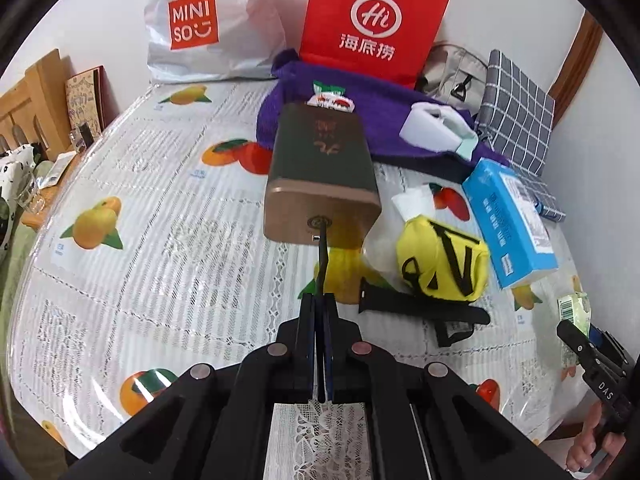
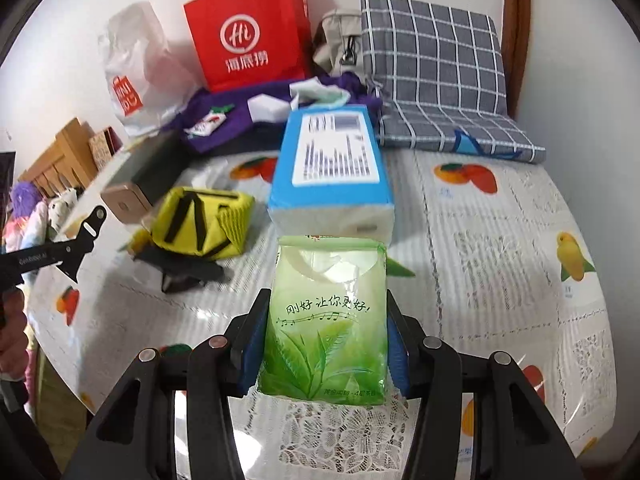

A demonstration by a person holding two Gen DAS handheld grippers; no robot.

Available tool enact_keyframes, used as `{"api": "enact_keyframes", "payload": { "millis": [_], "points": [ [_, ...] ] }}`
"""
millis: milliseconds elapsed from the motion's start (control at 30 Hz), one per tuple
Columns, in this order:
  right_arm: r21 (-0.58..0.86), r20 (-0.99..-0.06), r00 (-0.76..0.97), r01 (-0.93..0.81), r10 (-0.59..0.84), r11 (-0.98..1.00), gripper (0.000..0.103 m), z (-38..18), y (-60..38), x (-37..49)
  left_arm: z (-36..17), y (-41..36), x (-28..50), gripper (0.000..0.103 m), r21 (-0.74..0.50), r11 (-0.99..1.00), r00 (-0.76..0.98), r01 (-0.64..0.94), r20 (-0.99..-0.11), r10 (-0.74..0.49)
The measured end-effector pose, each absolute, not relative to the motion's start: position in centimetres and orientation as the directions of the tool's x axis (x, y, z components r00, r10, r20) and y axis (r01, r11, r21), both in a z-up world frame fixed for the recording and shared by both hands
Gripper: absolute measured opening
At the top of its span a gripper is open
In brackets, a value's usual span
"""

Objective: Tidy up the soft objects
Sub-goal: 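Lift the green tissue pack with the right tool toward the purple towel, then lower the tissue pack onto the purple towel and open the right tool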

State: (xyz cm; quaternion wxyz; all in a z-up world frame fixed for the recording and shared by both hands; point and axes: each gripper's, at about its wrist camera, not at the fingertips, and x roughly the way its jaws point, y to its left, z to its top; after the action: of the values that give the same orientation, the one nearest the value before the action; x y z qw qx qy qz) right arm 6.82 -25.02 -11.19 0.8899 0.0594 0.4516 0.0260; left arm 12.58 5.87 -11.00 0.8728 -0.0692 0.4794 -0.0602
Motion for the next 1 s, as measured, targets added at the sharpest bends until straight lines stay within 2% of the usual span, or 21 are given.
{"api": "enact_keyframes", "payload": {
  "millis": [467, 1000],
  "points": [
    [0.112, -0.749, 0.656, -0.011, 0.092, 0.994, 0.051, -6.2, -24.8, 8.4, -7.1, 5.2, 13.7, 0.004, -0.177, 0.983, 0.575, 0.055, -0.799, -0.176],
    [0.122, -0.722, 0.680, -0.055, 0.127, 0.991, 0.051, -3.6, -23.7, 14.2, -5.4, 6.4, 17.4, 0.004, -0.176, 0.984, 0.595, 0.025, -0.788, -0.156]
  ]
}}
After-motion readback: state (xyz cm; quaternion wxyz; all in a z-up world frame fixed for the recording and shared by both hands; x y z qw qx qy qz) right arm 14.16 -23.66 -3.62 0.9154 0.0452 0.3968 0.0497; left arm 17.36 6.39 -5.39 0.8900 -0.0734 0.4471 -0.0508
